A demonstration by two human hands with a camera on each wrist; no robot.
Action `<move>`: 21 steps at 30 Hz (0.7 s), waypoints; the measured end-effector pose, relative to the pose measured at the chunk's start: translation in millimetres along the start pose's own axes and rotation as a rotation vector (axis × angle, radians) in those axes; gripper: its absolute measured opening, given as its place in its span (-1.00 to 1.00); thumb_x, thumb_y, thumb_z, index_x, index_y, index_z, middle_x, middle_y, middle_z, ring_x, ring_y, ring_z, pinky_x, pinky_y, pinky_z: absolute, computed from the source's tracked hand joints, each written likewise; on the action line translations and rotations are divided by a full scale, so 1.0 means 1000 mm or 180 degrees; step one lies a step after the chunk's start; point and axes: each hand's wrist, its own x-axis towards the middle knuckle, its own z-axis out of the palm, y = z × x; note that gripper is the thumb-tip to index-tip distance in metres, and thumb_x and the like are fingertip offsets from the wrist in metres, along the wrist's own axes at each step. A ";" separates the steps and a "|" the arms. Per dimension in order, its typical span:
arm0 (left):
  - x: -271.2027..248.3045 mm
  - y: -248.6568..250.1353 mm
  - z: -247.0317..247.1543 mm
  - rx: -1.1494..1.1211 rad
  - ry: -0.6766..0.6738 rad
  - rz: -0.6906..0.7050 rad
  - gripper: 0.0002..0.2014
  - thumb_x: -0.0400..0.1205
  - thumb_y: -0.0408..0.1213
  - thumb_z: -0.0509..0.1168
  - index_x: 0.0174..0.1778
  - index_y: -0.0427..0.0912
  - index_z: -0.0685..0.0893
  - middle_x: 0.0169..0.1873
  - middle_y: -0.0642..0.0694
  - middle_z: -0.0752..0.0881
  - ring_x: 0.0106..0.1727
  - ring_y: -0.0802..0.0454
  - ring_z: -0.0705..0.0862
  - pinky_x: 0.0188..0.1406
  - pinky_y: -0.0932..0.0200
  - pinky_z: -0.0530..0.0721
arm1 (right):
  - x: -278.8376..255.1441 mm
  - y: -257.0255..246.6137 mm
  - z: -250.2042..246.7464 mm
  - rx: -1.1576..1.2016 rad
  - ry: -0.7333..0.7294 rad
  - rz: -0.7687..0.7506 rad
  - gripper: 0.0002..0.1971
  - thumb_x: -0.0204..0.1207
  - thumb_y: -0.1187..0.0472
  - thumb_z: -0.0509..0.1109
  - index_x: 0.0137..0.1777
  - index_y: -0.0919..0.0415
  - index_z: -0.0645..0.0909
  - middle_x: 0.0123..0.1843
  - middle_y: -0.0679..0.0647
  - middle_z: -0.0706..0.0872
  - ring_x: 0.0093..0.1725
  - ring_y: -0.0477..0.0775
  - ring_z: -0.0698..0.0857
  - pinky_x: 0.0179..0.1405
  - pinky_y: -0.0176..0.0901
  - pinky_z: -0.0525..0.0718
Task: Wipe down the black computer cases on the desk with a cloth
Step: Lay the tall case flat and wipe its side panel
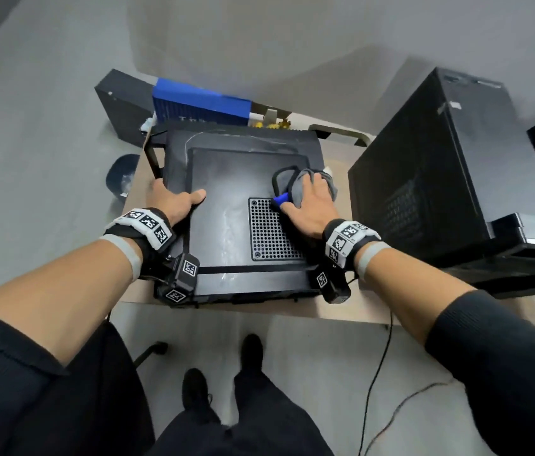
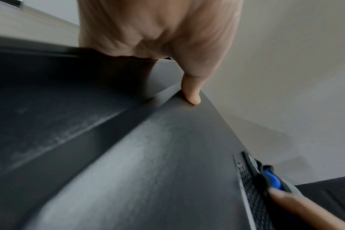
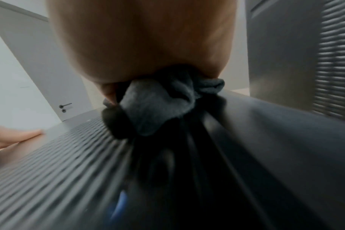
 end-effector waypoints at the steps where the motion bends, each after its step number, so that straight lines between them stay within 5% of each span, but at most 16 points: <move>1: 0.000 -0.001 0.000 -0.0017 -0.0002 0.0048 0.01 0.18 0.22 0.59 0.52 -0.14 0.48 0.34 -0.06 0.68 0.34 -0.16 0.66 0.43 -0.13 0.59 | 0.019 -0.003 -0.003 -0.0108 0.0033 0.0006 -0.05 0.53 -0.33 0.21 0.73 0.29 0.06 0.73 0.32 0.08 0.72 0.32 0.03 0.72 0.17 0.03; 4: 0.000 -0.004 0.001 -0.0061 0.0069 0.0204 -0.26 0.38 -0.04 0.63 0.45 -0.09 0.50 0.27 -0.03 0.71 0.25 -0.08 0.68 0.41 -0.05 0.60 | 0.072 -0.009 -0.018 -0.0239 -0.0070 0.0065 -0.01 0.55 -0.38 0.18 0.76 0.24 -0.05 0.77 0.30 -0.07 0.74 0.33 -0.09 0.72 0.17 -0.06; 8: 0.007 -0.010 -0.001 -0.0057 0.0016 0.0147 -0.03 0.17 0.20 0.61 0.51 0.10 0.43 0.28 0.08 0.72 0.28 -0.05 0.71 0.42 -0.14 0.62 | 0.114 -0.013 -0.034 -0.0325 -0.0129 0.0266 -0.01 0.56 -0.41 0.15 0.77 0.21 -0.10 0.77 0.31 -0.16 0.75 0.34 -0.15 0.73 0.17 -0.10; 11: 0.011 -0.012 0.000 -0.0116 -0.0019 -0.0023 -0.01 0.16 0.20 0.62 0.52 0.05 0.45 0.27 0.05 0.73 0.27 -0.07 0.71 0.42 -0.15 0.62 | 0.118 -0.014 -0.035 -0.0257 -0.0136 0.0297 -0.04 0.59 -0.36 0.15 0.77 0.22 -0.12 0.78 0.30 -0.19 0.75 0.31 -0.17 0.73 0.15 -0.12; 16: 0.004 -0.006 0.004 -0.0082 0.0072 0.0051 -0.23 0.42 0.01 0.61 0.50 -0.13 0.46 0.31 -0.08 0.68 0.32 -0.16 0.67 0.43 -0.17 0.60 | 0.071 0.006 -0.028 0.0003 -0.0144 0.0101 -0.11 0.63 -0.19 0.21 0.75 0.30 -0.07 0.78 0.28 -0.20 0.76 0.28 -0.17 0.74 0.09 -0.13; 21: 0.006 -0.009 0.005 -0.0023 0.0073 -0.0017 -0.01 0.40 0.15 0.58 0.64 -0.22 0.30 0.52 -0.16 0.54 0.48 -0.24 0.56 0.51 -0.20 0.52 | -0.035 0.029 0.003 0.0187 -0.0020 -0.0061 -0.14 0.64 -0.10 0.27 0.74 0.37 -0.03 0.79 0.28 -0.13 0.77 0.21 -0.13 0.75 0.02 -0.13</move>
